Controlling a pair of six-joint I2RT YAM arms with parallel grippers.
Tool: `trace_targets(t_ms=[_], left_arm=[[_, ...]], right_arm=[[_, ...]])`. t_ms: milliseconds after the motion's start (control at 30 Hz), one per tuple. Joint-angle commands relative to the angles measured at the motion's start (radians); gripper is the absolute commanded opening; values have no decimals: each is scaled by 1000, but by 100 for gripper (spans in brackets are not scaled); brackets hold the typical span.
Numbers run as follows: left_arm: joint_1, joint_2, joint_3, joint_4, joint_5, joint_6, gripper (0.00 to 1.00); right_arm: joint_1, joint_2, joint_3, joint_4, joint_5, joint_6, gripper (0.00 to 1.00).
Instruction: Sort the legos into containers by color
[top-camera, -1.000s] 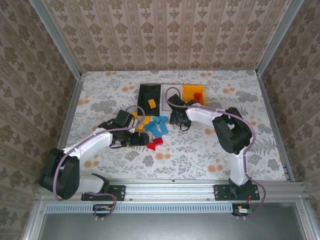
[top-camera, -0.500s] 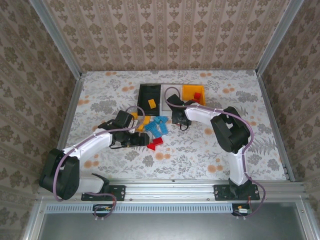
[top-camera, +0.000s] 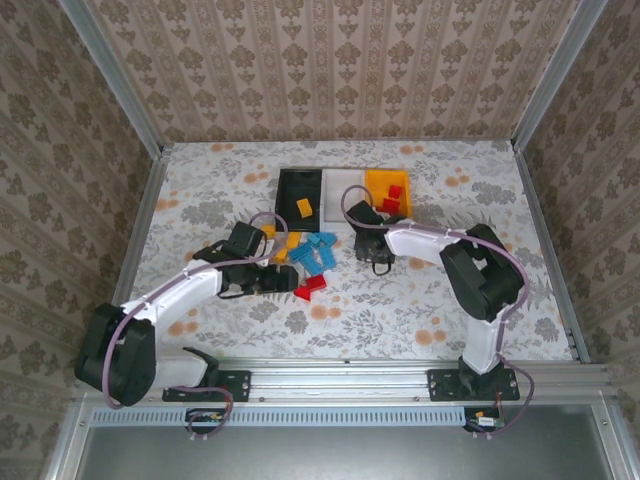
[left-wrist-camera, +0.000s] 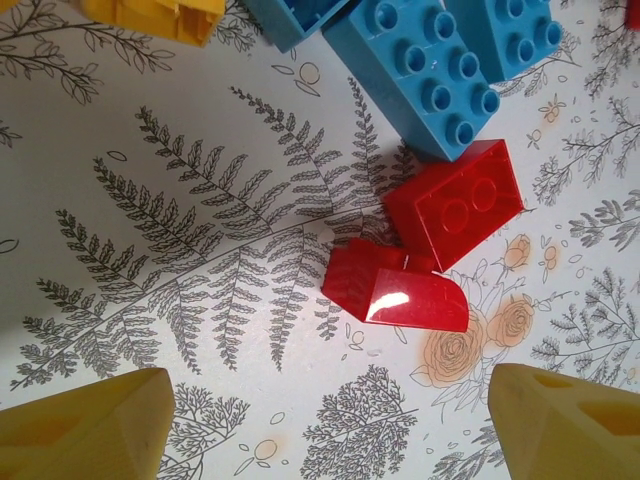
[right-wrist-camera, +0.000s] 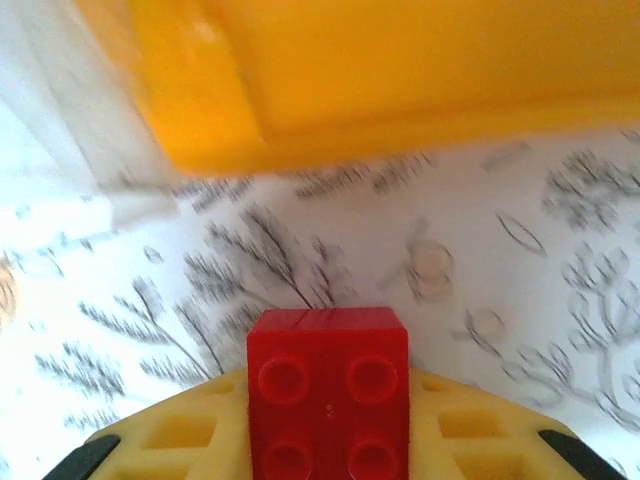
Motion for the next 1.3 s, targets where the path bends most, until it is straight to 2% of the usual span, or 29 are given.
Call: trace_targets(t_ms=[0,200,400,700,967,1267], left_arm=[[-4,-24,-15,6,19,-16,84],[-11,-30,-23,18,19,-27,84],[-23,-21,-26,31,22,-34,84],[-29,-16,-37,31,19,-36,84],[-30,-5,-40,24,18,-32,84],[-29,9,-30,18,16,-28,84]], right_arm=[[-4,-107,-56,-27,-40,18,30],[-21,-248,-86,-75,-42,2,30],[-97,-287,32,-146,-68,-68,31],[-222,-92,324,-201,-144,-183,30],[-270,105,531,-226,-185,-229,30],[-299,259,670,-248,-197,-253,30]])
